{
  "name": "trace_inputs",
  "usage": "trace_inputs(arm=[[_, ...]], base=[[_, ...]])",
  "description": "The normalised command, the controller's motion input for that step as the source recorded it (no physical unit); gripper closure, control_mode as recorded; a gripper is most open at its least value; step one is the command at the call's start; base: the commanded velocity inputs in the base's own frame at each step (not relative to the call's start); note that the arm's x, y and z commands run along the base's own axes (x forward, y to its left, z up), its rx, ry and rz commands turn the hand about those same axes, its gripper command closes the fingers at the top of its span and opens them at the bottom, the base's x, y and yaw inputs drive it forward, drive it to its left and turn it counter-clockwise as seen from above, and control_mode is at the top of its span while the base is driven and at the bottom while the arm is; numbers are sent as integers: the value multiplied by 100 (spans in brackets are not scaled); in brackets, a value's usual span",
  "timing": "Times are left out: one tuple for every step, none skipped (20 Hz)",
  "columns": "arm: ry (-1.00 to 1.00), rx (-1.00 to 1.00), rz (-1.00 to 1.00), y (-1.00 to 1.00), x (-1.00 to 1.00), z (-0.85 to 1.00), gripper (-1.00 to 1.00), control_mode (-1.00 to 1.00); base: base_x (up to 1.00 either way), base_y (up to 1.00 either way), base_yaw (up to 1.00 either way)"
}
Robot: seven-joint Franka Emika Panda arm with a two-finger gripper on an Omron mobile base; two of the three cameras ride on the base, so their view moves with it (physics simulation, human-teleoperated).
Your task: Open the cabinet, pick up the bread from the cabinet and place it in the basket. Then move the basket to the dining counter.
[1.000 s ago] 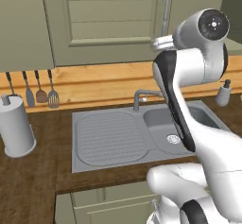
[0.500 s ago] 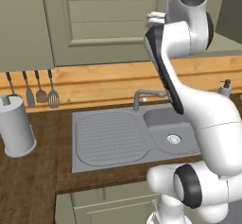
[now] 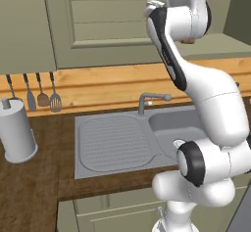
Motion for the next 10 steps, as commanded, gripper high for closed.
trace_inputs(arm=[[-3, 0, 15, -3, 54, 0, -100, -100], [-4, 0, 17, 0, 48, 0, -100, -100], [-3, 0, 19, 0, 52, 0, -100, -100], [-2, -1, 19, 0, 51, 0, -100, -100], [-3, -3, 19, -8, 51, 0, -100, -100], [-3, -6, 18, -10, 48, 0, -100, -100], [-8, -10, 17, -9, 40, -2, -100, -100], [-15, -12, 17, -6, 34, -6, -100, -100], [-26, -11, 17, -1, 31, -22, -100, -100], [-36, -12, 16, 0, 27, -24, -100, -100]], base=[[0, 0, 0], [0, 0, 0], [0, 0, 0], [0, 0, 0], [0, 0, 0], [0, 0, 0], [0, 0, 0], [0, 0, 0], [0, 0, 0], [0, 0, 0]])
